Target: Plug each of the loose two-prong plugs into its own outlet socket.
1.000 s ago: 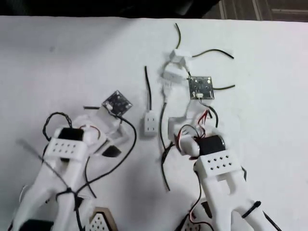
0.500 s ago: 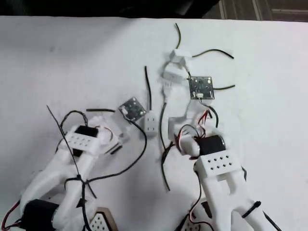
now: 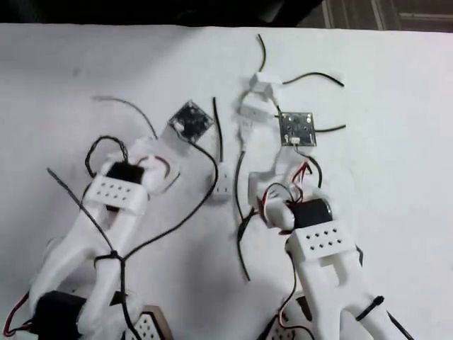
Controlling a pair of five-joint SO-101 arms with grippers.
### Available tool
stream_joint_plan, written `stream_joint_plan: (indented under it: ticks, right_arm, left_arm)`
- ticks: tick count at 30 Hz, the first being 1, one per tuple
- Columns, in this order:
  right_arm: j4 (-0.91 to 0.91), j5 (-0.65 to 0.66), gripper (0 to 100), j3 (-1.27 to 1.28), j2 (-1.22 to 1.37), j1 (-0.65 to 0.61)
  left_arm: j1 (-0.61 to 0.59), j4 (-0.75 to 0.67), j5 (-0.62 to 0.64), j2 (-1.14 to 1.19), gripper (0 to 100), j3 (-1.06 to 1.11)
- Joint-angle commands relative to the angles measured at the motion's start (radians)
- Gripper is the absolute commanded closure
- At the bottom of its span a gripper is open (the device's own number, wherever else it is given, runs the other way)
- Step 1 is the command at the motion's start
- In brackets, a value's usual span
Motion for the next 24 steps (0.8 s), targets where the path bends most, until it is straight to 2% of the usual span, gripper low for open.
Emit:
stream_joint_plan:
  ticks: [1, 11, 13, 15, 17, 24]
  right_arm:
    - [-0.016, -0.005, 98.1, -0.006, -0.016, 0.007]
    - [-0.016, -0.005, 98.1, -0.002, -0.016, 0.002]
    - [-0.015, -0.005, 98.1, -0.002, -0.016, 0.002]
    - [-0.015, -0.005, 98.1, -0.002, -0.016, 0.002]
    - [-0.015, -0.005, 98.1, -0.002, -0.016, 0.001]
    - [-0.015, -0.005, 98.1, -0.002, -0.016, 0.001]
  left_arm:
    - [-0.005, -0.005, 0.021, 0.001, 98, -0.083]
    - [-0.028, -0.005, 0.015, 0.001, 98, -0.077]
    - [-0.062, -0.005, 0.011, 0.004, 94, -0.075]
    - [-0.102, 0.012, -0.011, 0.035, 86, -0.087]
    - [-0.134, 0.055, -0.012, 0.102, 78, -0.133]
    - [-0.16, 0.318, -0.057, 0.535, 77, -0.523]
